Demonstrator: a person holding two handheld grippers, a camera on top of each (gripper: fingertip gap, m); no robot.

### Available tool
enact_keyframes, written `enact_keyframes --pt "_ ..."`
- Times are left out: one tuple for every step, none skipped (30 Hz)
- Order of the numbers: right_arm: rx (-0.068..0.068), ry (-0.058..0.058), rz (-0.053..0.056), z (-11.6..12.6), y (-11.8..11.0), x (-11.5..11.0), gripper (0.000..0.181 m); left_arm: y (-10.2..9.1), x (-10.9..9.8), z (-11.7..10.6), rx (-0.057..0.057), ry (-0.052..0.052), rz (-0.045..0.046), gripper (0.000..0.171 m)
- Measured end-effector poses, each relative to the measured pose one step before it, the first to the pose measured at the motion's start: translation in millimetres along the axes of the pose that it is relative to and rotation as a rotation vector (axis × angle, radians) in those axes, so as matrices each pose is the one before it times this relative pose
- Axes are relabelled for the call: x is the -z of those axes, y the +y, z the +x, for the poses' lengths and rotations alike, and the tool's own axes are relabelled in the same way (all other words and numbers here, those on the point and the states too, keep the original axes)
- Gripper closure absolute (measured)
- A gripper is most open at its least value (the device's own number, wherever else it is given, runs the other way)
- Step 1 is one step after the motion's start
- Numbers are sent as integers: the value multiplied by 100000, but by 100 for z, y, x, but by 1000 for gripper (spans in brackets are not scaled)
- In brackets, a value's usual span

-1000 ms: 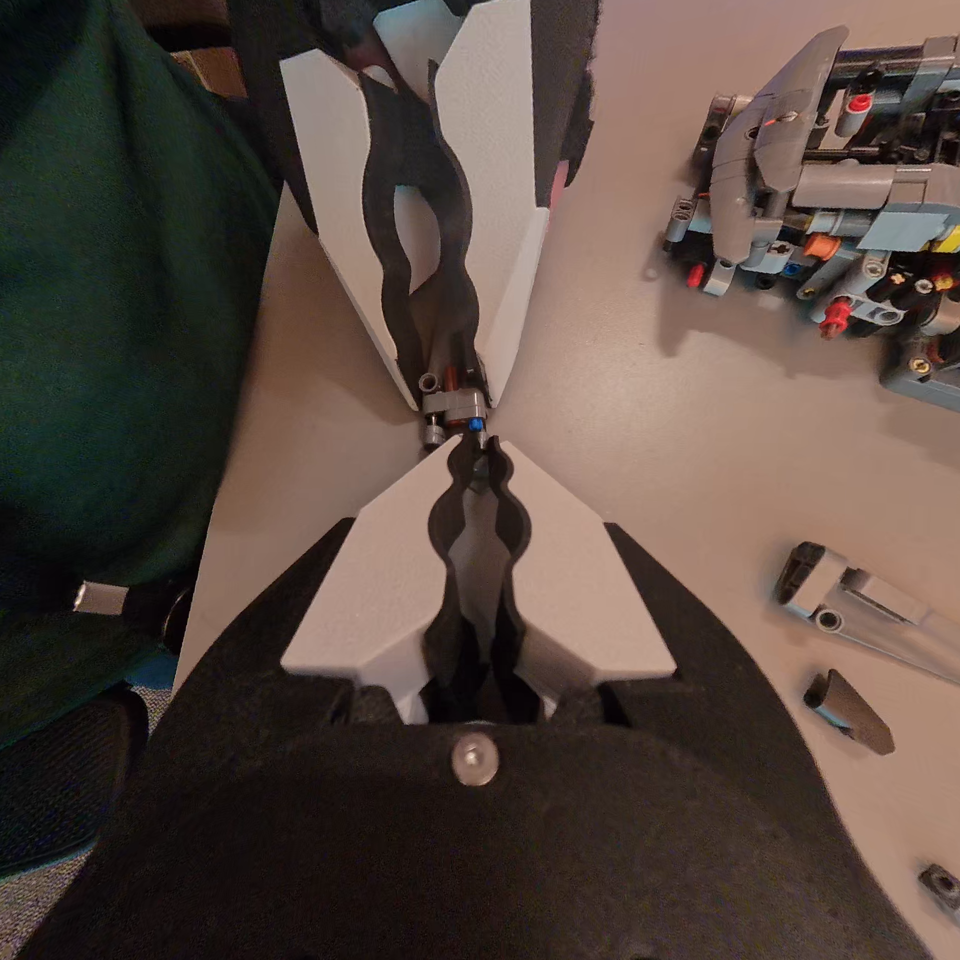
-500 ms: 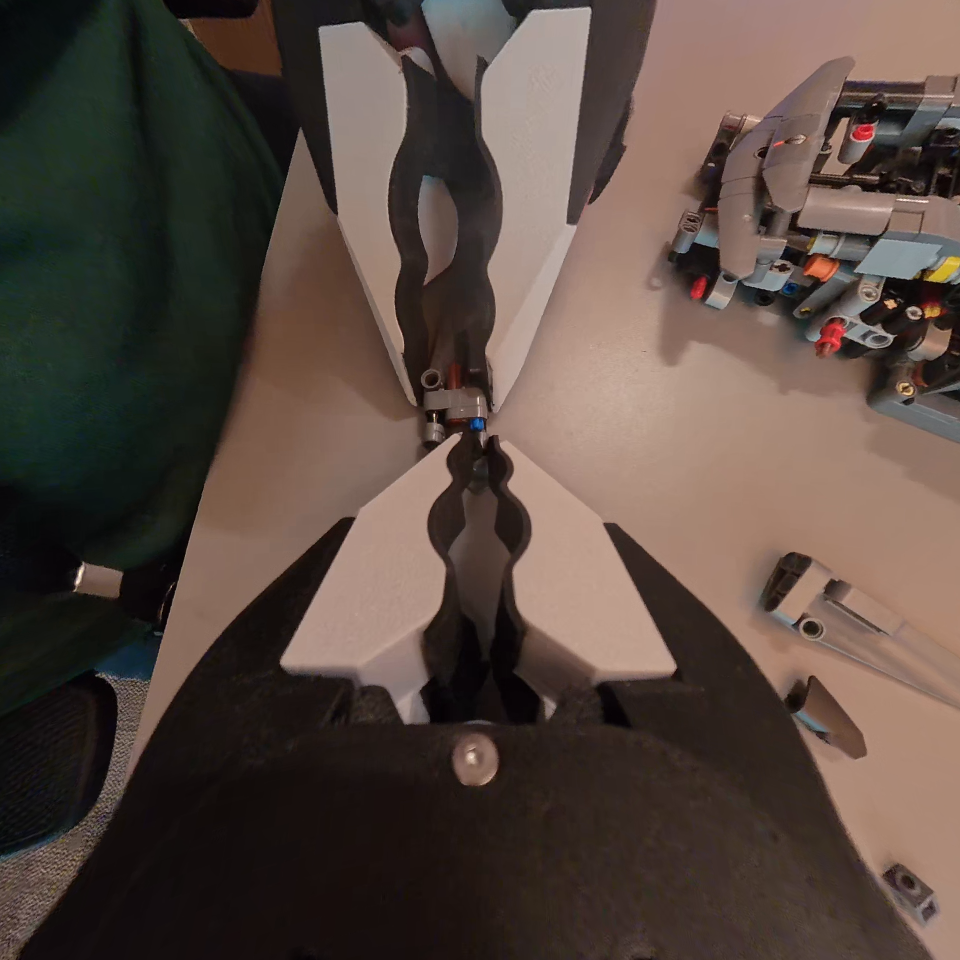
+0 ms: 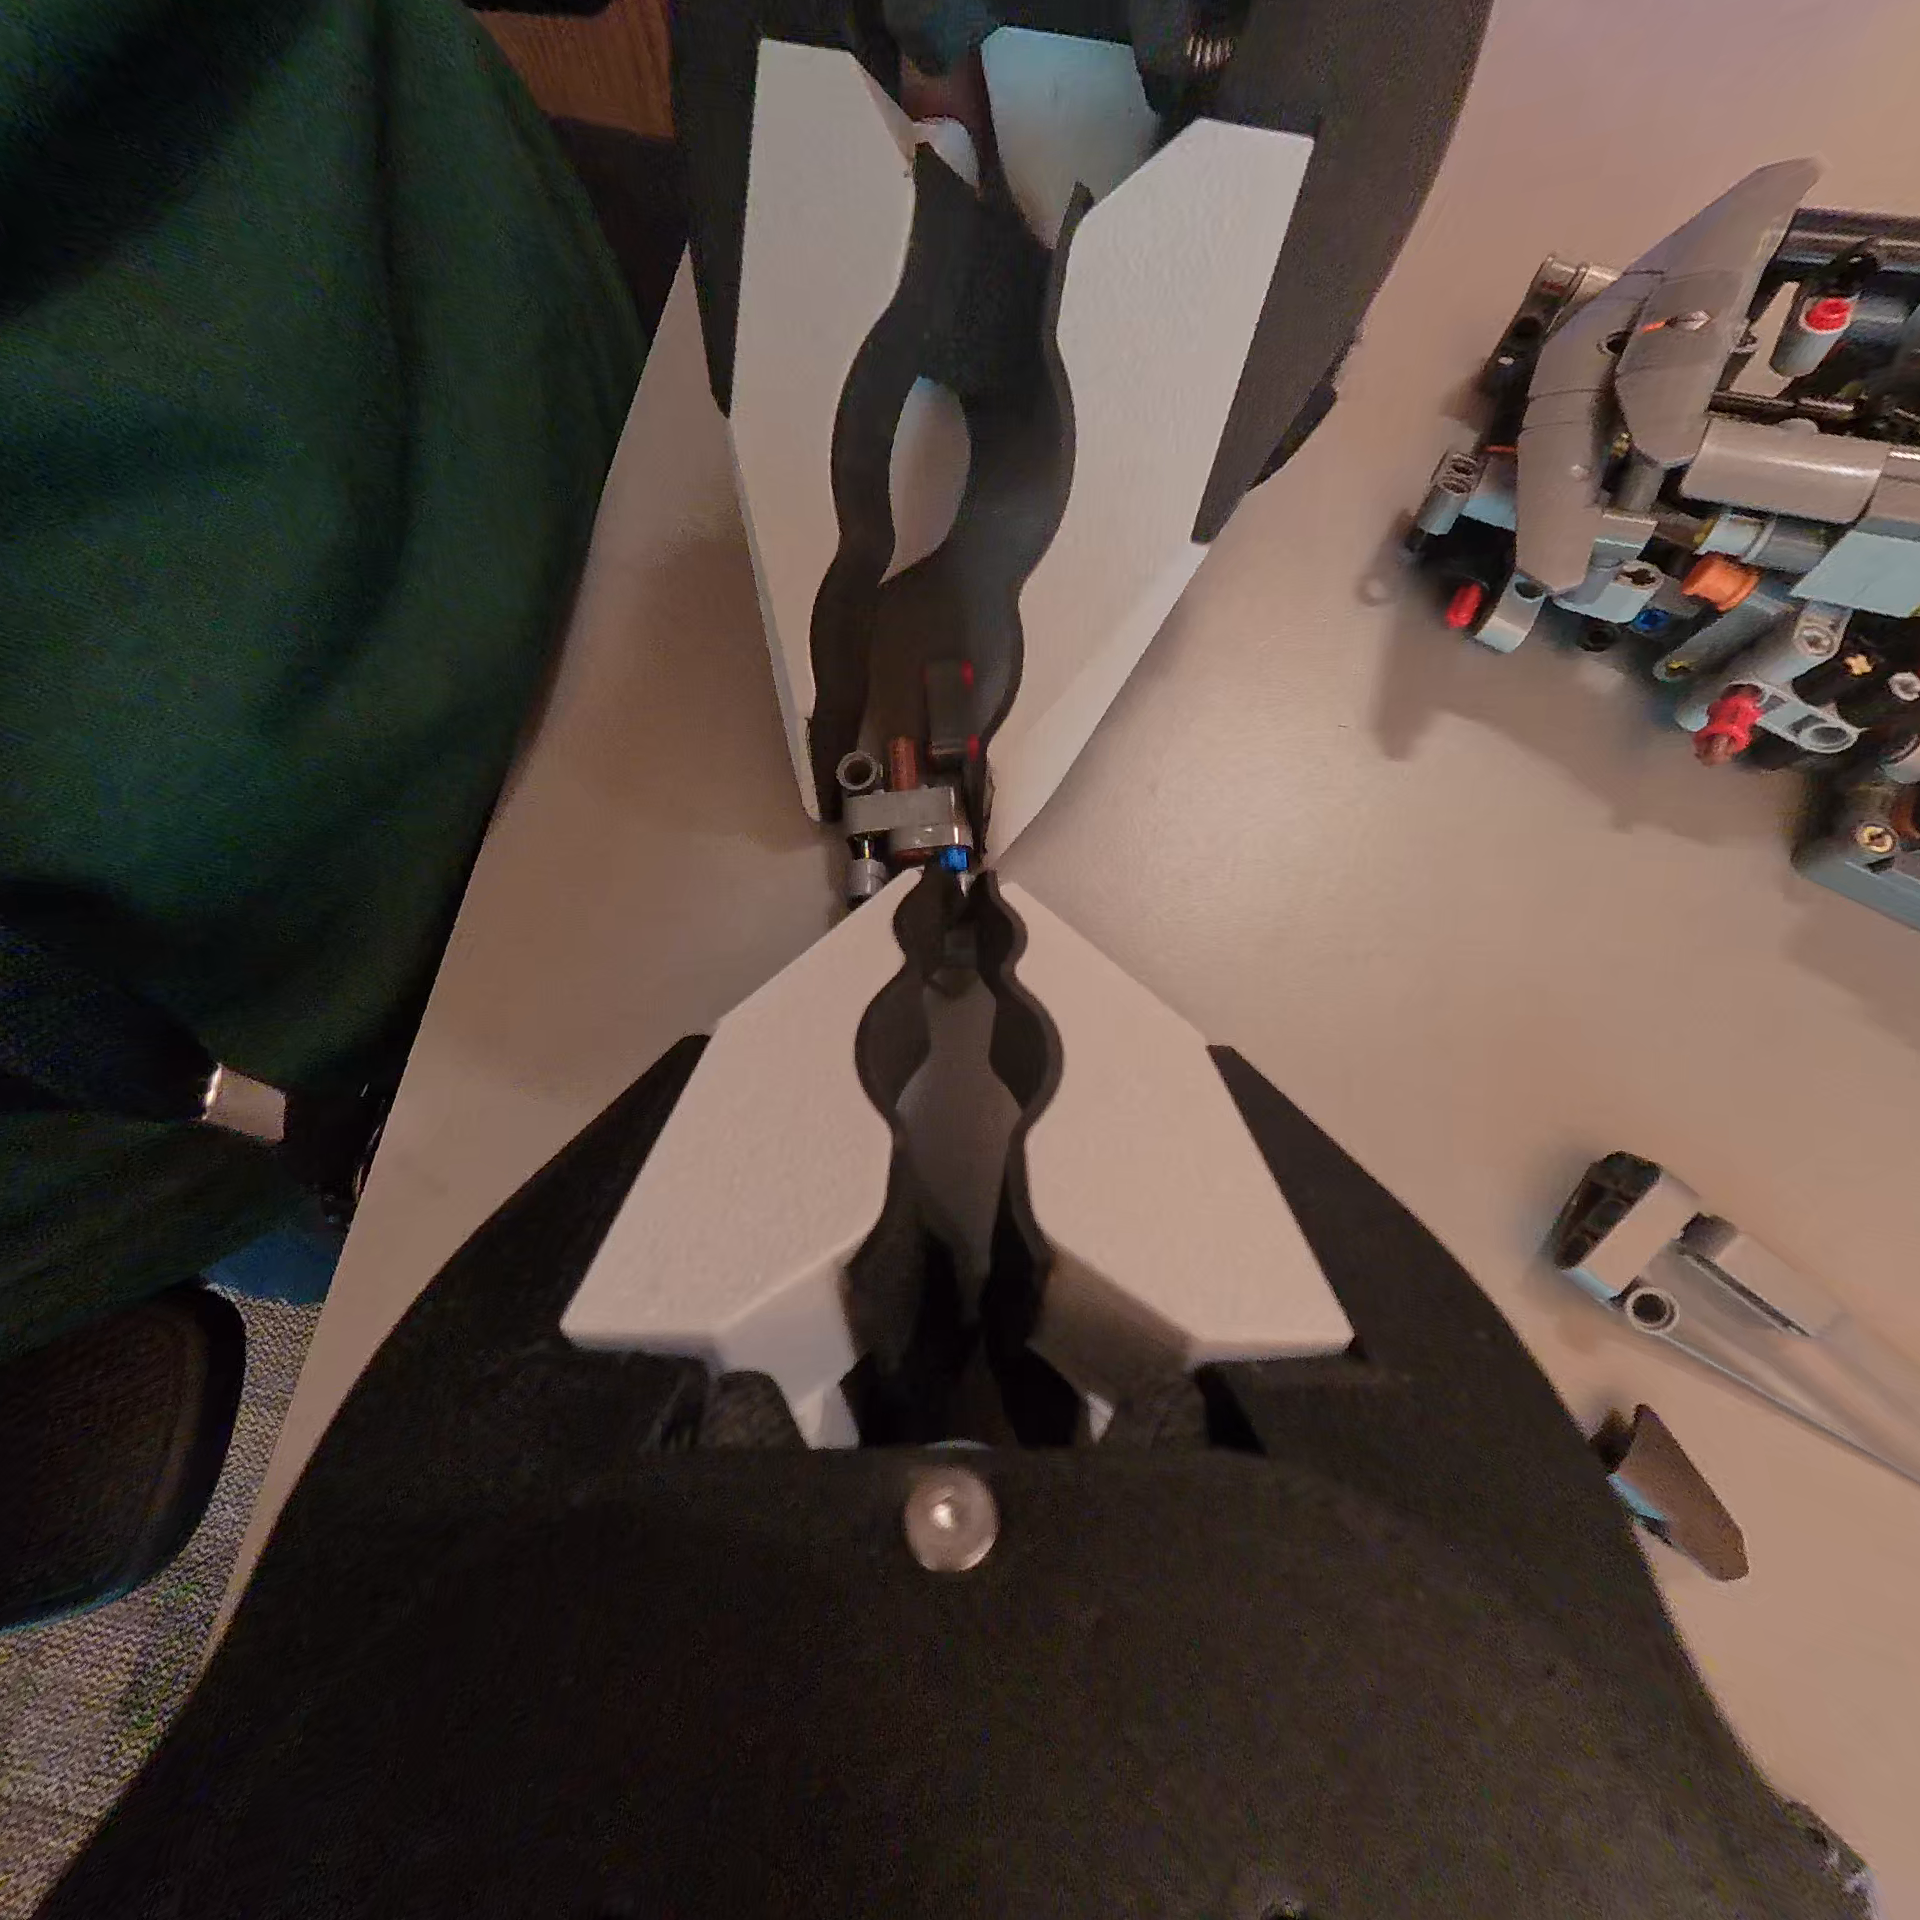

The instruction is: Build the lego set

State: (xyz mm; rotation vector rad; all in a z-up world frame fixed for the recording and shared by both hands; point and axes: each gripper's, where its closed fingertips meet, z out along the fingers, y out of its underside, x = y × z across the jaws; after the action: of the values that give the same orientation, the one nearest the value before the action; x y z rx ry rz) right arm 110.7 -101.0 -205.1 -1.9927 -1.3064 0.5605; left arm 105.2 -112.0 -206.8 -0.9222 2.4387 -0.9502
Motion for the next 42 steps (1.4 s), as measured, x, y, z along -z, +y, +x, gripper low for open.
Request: enact_keyframes --pt "-658 214 -63 15 14 -5 177 23 9 14 -474 -1338 -1133 145" --pt "-216 908 71 44 10 4 177 70 159 -104 -391 -2875 -760 145" --pt "-170 962 95 42 4 -1 178 127 260 -82 1016 -2621 -468 146" --pt "-433 673 77 41 -11 -5 177 294 241 -76 1204 -2531 -1058 143" --pt "-394 436 41 2 -4 0 177 265 272 -66 1329 -2124 -1047 142" --pt "153 309 35 4 10 1 178 263 218 43 1363 -1101 -1550 144" --pt "-8 -4 3 -1 0 0 178 67 36 235 889 151 -536 148" --pt "222 -69 19 -7 -6 -5 178 -43 -63 76 229 -567 19 149" --pt "215 -199 -7 1 -3 10 178 24 -7 0 -691 263 -313 149" --pt "490 279 -56 11 -3 -6 178 26 -10 1 1312 1471 -281 149" --pt "496 563 12 2 -6 0 178 18 -21 28 406 1310 166 149" --pt "284 551 -19 12 -10 -7 178 -33 -37 19 -1678 748 248 149" --pt "458 592 -30 3 -1 5 178 -26 -37 31 -988 975 -380 149" --pt "571 623 -45 11 -5 0 178 8 -17 17 -1496 741 -521 149" --pt "534 365 -42 -1 1 6 178 1 -27 0 -522 802 234 149" --pt "446 -161 -91 -9 18 14 177 -10 -18 7 -74 940 709 149" --pt "502 -182 -296 -20 5 -1 178 1 -12 -3 -370 707 740 149" --pt "591 -466 -491 -30 11 2 178 -20 -12 14 -381 484 899 149" --pt "520 -634 -432 -12 -1 4 178 -10 -22 1 -606 391 519 149" --pt "490 -569 -333 -20 3 4 177 -8 -22 -7 -157 667 464 149" --pt "-2 -805 -260 2 8 -9 177 -8 -16 0 376 541 816 149" --pt "-55 -700 -229 -5 1 4 177 -26 -18 8 3 139 582 149" --pt "667 -381 -664 -22 15 -4 177 -12 -19 13 -788 -74 -95 149" --pt "761 -557 -505 -18 3 8 177 -12 -7 15 -171 104 -193 149" --pt "-10 -973 41 -29 -2 -8 177 -10 -4 19 -249 313 113 149" --pt "-317 -783 288 -1 -5 -8 177 -9 -7 -7 133 282 171 149" --pt "-147 -238 60 -3 -11 -10 177 -15 -14 0 -252 226 41 149" --pt "50 -264 249 -30 -28 -11 177 -18 -20 30 -920 482 -109 149" --pt "140 -451 335 -11 -20 -13 177 -32 -21 -3 -967 698 -216 149" --pt "76 -495 115 -11 -7 -16 177 -54 -47 14 -193 903 317 149" --pt "41 -612 155 -23 -29 -21 178 -81 -71 45 96 839 939 148" --pt "-19 -487 204 -16 -19 -22 177 -49 -39 5 -132 661 302 148" --pt "-179 -524 299 -66 -17 -10 177 -61 -56 56 -570 272 -83 148" --pt "93 -1020 335 -117 -22 -12 178 -74 -48 62 168 207 522 148" --pt "-319 -817 524 -22 -13 -19 177 -2 -4 -14 514 359 1020 148" --pt "-714 -502 540 -21 -13 -1 177 -24 -4 3 926 393 511 148" --pt "-115 266 -141 9 3 -8 177 13 -1 -4 132 -517 -511 148" --pt "-748 167 -518 13 18 7 177 16 16 2 372 -747 60 148" --pt "-1537 -189 -34 31 -2 26 177 18 45 -32 1823 -509 341 148" --pt "-2677 -379 142 62 20 114 177 72 28 -263 1360 -2606 -877 149" --pt "-2283 1765 -816 309 47 246 175 25 12 -257 77 -3085 -807 149" --pt "-1471 3171 -214 463 -123 285 169 -18 2 -76 997 -1546 -91 149"
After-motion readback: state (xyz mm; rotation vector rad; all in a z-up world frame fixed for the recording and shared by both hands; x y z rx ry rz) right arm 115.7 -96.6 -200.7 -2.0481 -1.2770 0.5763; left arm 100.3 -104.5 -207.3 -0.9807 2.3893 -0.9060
